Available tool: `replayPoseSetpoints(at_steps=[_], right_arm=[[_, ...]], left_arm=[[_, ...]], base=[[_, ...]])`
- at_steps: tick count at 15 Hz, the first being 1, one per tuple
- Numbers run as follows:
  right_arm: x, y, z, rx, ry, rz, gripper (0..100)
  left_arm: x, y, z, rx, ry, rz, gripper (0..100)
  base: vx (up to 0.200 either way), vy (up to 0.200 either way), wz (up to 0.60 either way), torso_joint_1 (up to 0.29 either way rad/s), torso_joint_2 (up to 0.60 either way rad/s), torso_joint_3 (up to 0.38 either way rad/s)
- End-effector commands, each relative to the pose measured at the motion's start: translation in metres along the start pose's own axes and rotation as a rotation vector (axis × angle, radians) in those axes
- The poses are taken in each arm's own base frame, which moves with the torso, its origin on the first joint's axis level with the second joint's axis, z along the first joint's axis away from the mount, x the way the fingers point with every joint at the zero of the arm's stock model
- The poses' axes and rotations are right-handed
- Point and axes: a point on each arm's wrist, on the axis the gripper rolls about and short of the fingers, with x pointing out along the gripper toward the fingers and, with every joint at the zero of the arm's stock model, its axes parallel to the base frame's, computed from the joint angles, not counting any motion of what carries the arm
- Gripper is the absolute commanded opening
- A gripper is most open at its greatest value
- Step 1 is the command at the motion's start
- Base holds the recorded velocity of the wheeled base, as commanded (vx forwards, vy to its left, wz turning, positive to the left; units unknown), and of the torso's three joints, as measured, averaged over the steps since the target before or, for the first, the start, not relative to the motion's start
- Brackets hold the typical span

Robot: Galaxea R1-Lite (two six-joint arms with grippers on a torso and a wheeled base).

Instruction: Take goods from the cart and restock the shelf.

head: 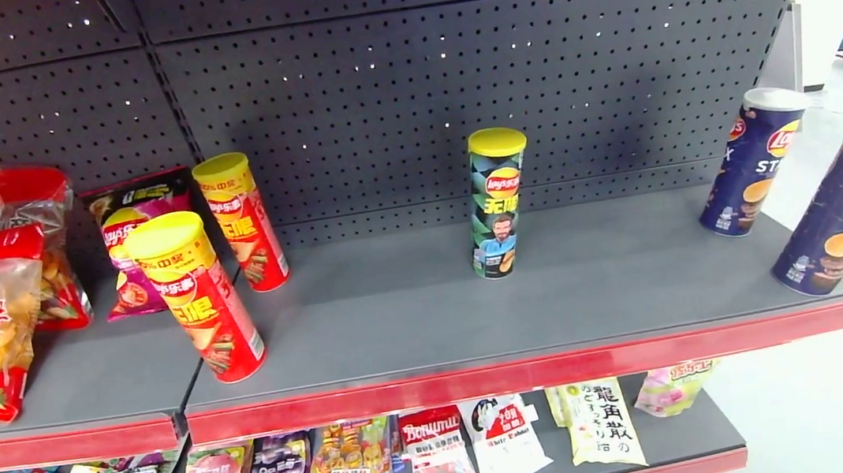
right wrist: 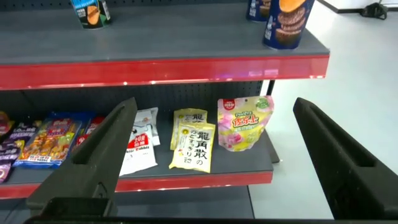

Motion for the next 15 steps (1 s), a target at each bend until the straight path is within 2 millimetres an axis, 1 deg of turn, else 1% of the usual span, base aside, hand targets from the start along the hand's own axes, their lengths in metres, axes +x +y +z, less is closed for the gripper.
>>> replayPoseSetpoints(at_steps=[1, 7, 9, 11, 13, 14, 15], right_arm=[[0.0, 0.0, 0.0, 0.0, 0.0, 0.001, 100], [0.0, 0.0, 0.0, 0.0, 0.0, 0.001, 100], [0.0, 0.0, 0.0, 0.003, 0.0, 0.001, 100], [0.004, 0.0, 0.001, -0.007, 0.051, 0.023, 100], [0.004, 0.0, 0.001, -0.01, 0.053, 0.069, 100], [0.004, 0.002, 0.037, 0.012, 0.01, 0.157, 100], [0.028, 0.002, 0.097, 0.131, 0.083, 0.128, 100]], left_arm=[[-0.004, -0.001, -0.002, 0.002, -0.011, 0.003, 0], [-0.004, -0.002, -0.005, 0.014, -0.001, 0.001, 0], [-0.004, -0.002, -0.01, 0.021, 0.007, 0.007, 0], [-0.006, -0.004, -0.019, 0.038, 0.01, 0.028, 0], [-0.008, -0.005, -0.025, 0.047, 0.015, 0.032, 0], [-0.007, -0.005, -0.026, 0.046, 0.023, 0.03, 0], [-0.007, -0.005, -0.026, 0.046, 0.024, 0.03, 0]], base=[[0.0, 0.0, 0.0, 0.168, -0.36, -0.203], [0.0, 0.0, 0.0, 0.163, -0.35, -0.19], [0.0, 0.0, 0.0, 0.122, -0.27, -0.139], [0.0, 0.0, 0.0, 0.0, 0.0, 0.0], [0.0, 0.0, 0.0, 0.0, 0.0, 0.0], [0.0, 0.0, 0.0, 0.0, 0.0, 0.0], [0.0, 0.0, 0.0, 0.0, 0.0, 0.0]])
